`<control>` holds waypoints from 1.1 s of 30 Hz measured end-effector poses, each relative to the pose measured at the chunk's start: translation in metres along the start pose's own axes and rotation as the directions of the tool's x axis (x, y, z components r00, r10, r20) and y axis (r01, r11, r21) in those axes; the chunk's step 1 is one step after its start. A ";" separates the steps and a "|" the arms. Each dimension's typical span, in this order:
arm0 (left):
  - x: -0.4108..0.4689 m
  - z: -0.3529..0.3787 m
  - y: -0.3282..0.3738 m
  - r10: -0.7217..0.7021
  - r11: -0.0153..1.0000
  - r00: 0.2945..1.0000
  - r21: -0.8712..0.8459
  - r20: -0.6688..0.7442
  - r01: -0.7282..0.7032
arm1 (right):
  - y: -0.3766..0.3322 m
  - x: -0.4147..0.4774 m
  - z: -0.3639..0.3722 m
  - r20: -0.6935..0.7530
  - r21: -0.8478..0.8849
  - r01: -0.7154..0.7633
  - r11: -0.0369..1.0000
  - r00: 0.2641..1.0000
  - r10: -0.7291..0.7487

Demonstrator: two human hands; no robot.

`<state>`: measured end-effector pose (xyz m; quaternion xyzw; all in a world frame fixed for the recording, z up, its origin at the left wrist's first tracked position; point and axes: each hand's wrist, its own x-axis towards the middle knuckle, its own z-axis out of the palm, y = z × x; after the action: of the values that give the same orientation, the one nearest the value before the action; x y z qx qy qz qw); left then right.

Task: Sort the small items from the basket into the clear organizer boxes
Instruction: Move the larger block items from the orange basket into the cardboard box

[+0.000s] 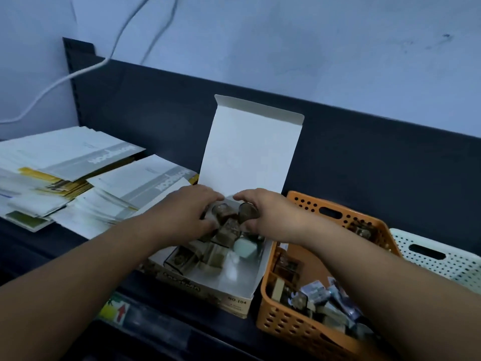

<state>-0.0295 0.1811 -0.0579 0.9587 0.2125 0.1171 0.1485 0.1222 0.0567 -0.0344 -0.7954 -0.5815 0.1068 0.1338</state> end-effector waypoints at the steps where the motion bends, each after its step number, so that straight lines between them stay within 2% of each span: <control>1: 0.002 0.000 0.004 0.019 0.999 1.000 0.039 0.003 -0.019 | 0.002 -0.004 -0.002 0.010 -0.007 -0.003 1.000 1.000 0.003; 6: 0.015 0.005 0.029 0.113 0.982 0.993 0.152 0.014 -0.114 | 0.016 -0.030 -0.012 0.039 -0.035 -0.017 0.999 0.999 0.018; 10: 0.025 0.007 0.055 0.205 0.962 0.978 0.175 0.043 -0.209 | 0.033 -0.056 -0.026 -0.028 -0.024 -0.066 0.998 0.997 0.065; 16: 0.037 0.016 0.099 0.380 0.898 0.924 0.228 0.034 -0.378 | 0.075 -0.113 -0.051 -0.087 -0.116 -0.260 0.959 0.964 0.251; 19: 0.039 0.026 0.120 0.443 0.875 0.894 0.187 0.068 -0.447 | 0.087 -0.144 -0.056 -0.025 -0.123 -0.328 0.937 0.945 0.327; 22: 0.043 0.035 0.142 0.477 0.846 0.862 0.176 0.172 -0.503 | 0.091 -0.167 -0.056 0.038 -0.090 -0.376 0.922 0.924 0.380; 27: 0.043 0.051 0.169 0.478 0.828 0.819 0.149 0.316 -0.541 | 0.085 -0.186 -0.052 0.127 -0.056 -0.361 0.931 0.922 0.365; 33: 0.041 0.059 0.176 0.469 0.825 0.802 0.141 0.370 -0.547 | 0.074 -0.203 -0.055 0.268 -0.029 -0.348 0.937 0.900 0.343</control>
<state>0.0892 0.0328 -0.0471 0.9968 -0.0683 -0.0304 0.0266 0.1447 -0.1632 -0.0049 -0.8626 -0.4428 0.2412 0.0403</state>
